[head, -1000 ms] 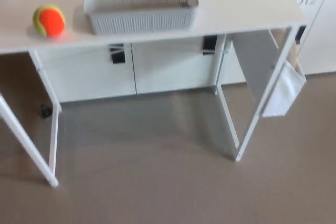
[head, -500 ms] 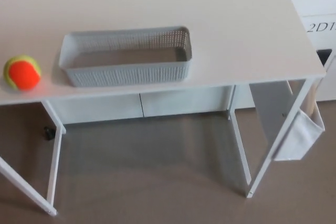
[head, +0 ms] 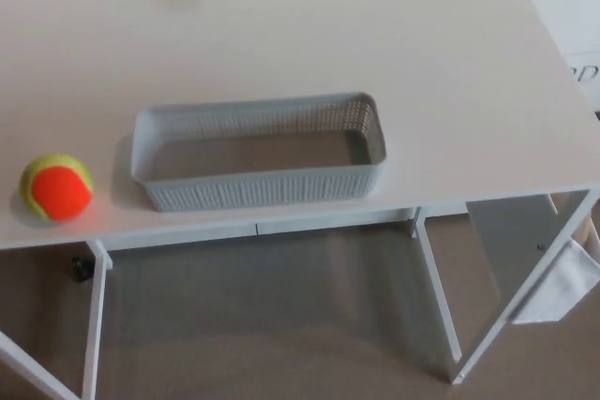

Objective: The robot walk towards a table in front and uses its left hand to pickup a tennis ball on the left side and put it in a container on the right hand side

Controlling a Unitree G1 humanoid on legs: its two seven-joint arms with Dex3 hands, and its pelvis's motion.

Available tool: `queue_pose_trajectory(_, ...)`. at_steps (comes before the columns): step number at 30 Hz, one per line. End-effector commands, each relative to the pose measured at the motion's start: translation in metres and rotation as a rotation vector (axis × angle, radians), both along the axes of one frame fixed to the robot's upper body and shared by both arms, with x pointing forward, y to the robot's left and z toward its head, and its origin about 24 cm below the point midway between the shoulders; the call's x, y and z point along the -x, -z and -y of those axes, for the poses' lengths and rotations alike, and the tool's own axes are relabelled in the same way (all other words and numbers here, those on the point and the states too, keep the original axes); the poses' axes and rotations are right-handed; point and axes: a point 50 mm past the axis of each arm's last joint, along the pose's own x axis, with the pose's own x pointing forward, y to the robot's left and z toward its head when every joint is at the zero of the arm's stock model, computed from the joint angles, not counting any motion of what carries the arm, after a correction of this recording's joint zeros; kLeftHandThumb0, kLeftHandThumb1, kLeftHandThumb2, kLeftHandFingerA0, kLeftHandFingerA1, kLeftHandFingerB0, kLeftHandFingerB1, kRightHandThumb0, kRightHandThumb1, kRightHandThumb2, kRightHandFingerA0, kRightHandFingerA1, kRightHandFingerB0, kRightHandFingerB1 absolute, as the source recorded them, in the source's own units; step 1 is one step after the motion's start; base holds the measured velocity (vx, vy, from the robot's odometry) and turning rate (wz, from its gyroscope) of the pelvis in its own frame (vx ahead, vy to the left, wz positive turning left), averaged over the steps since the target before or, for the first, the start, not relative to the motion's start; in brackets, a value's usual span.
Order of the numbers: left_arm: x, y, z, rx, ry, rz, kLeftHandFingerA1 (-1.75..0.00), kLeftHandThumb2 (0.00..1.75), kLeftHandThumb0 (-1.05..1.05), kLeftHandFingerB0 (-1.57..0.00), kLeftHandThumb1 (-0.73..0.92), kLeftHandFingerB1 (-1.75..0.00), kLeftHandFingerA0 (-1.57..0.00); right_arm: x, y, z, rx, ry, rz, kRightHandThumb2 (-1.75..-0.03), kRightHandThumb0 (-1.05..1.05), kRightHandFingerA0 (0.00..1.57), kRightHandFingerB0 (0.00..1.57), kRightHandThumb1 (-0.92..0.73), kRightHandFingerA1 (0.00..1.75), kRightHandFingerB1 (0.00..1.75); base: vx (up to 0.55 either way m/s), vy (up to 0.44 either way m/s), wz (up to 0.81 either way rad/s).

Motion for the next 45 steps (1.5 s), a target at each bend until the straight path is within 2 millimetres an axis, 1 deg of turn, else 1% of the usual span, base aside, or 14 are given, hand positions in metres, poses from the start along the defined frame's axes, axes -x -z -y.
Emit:
queue_pose_trajectory(1, -0.001, -0.001, -0.003, -0.012, 0.018, 0.004, -0.42, 0.59, -0.32, -0.33, 0.62, -0.33, -0.52, 0.000, -0.002, 0.003, 0.011, 0.004, 0.005, -0.56, -0.67, 0.70, 0.47, -0.51, 0.60, 0.43, 0.03, 0.033, 0.06)
queue_pose_trajectory(11, -0.011, -0.001, -0.004, -0.023, 0.021, 0.014, -0.40, 0.58, -0.34, -0.33, 0.60, -0.33, -0.50, -0.011, -0.001, 0.003, 0.034, -0.016, 0.010, -0.57, -0.69, 0.70, 0.46, -0.54, 0.60, 0.44, -0.01, -0.005, 0.01)
queue_pose_trajectory(14, -0.013, -0.002, -0.003, -0.026, 0.030, 0.026, -0.42, 0.59, -0.33, -0.34, 0.61, -0.33, -0.57, -0.013, -0.001, 0.004, 0.034, -0.004, 0.010, -0.57, -0.65, 0.68, 0.44, -0.53, 0.59, 0.44, 0.00, 0.000, 0.00)
queue_pose_trajectory(15, -0.011, -0.003, -0.003, -0.027, 0.038, 0.018, -0.41, 0.59, -0.32, -0.34, 0.62, -0.33, -0.56, -0.010, 0.000, 0.003, 0.031, 0.003, 0.004, -0.86, -0.64, 0.64, 0.38, -0.40, 0.67, 0.54, 0.00, 0.000, 0.00)
queue_pose_trajectory(16, -0.011, -0.003, -0.003, -0.027, 0.041, 0.015, -0.41, 0.59, -0.32, -0.34, 0.62, -0.33, -0.56, -0.008, 0.001, 0.003, 0.030, 0.005, 0.002, -0.86, -0.64, 0.64, 0.38, -0.40, 0.67, 0.54, 0.00, 0.000, 0.00)
queue_pose_trajectory(17, -0.011, -0.003, -0.003, -0.027, 0.044, 0.019, -0.41, 0.59, -0.33, -0.34, 0.62, -0.33, -0.54, -0.009, 0.001, 0.003, 0.027, 0.011, 0.003, -0.56, -0.64, 0.68, 0.46, -0.53, 0.61, 0.45, 0.00, 0.000, 0.00)
queue_pose_trajectory(23, -0.012, -0.004, -0.004, -0.041, 0.052, 0.014, -0.40, 0.58, -0.35, -0.34, 0.62, -0.33, -0.51, -0.012, 0.001, 0.003, 0.043, -0.024, 0.000, -0.57, -0.68, 0.69, 0.44, -0.55, 0.61, 0.46, 0.00, 0.000, 0.00)
queue_pose_trajectory(24, -0.010, -0.003, -0.004, -0.040, 0.048, 0.014, -0.42, 0.61, -0.35, -0.35, 0.63, -0.34, -0.55, -0.010, 0.001, 0.003, 0.046, -0.027, -0.006, -0.87, -0.66, 0.63, 0.39, -0.41, 0.66, 0.54, 0.00, 0.000, 0.00)
queue_pose_trajectory(26, -0.009, -0.003, -0.003, -0.033, 0.046, 0.016, -0.41, 0.59, -0.34, -0.34, 0.63, -0.33, -0.53, -0.009, 0.000, 0.003, 0.049, -0.027, -0.007, -0.87, -0.67, 0.63, 0.39, -0.41, 0.67, 0.54, 0.05, 0.026, 0.01)
queue_pose_trajectory(30, -0.009, -0.003, -0.003, -0.033, 0.046, 0.016, -0.41, 0.59, -0.34, -0.34, 0.63, -0.33, -0.53, -0.009, 0.000, 0.003, 0.050, -0.028, -0.007, -0.87, -0.67, 0.63, 0.39, -0.41, 0.67, 0.54, -0.01, -0.008, 0.05)
queue_pose_trajectory(31, -0.011, -0.003, -0.003, -0.035, 0.048, 0.019, -0.41, 0.58, -0.34, -0.35, 0.62, -0.33, -0.51, -0.012, -0.001, 0.003, 0.056, -0.037, -0.002, -0.58, -0.68, 0.68, 0.44, -0.56, 0.59, 0.44, 0.00, 0.000, 0.00)
queue_pose_trajectory(34, -0.016, -0.004, -0.003, -0.040, 0.051, 0.023, -0.41, 0.58, -0.34, -0.35, 0.62, -0.33, -0.51, -0.016, -0.002, 0.002, 0.065, -0.051, 0.005, -0.58, -0.68, 0.68, 0.44, -0.56, 0.59, 0.44, 0.00, 0.030, -0.01)
queue_pose_trajectory(35, -0.015, -0.004, -0.002, -0.042, 0.051, 0.026, -0.42, 0.58, -0.34, -0.36, 0.61, -0.34, -0.53, -0.015, -0.002, 0.002, 0.067, -0.054, 0.008, -0.89, -0.68, 0.64, 0.38, -0.42, 0.68, 0.54, 0.01, 0.121, -0.10)
queue_pose_trajectory(45, -0.016, -0.005, -0.001, -0.040, 0.060, 0.021, -0.41, 0.58, -0.35, -0.36, 0.62, -0.34, -0.53, -0.016, -0.003, 0.002, 0.080, -0.072, 0.009, -0.90, -0.67, 0.63, 0.37, -0.44, 0.69, 0.55, 0.13, 0.287, 0.00)
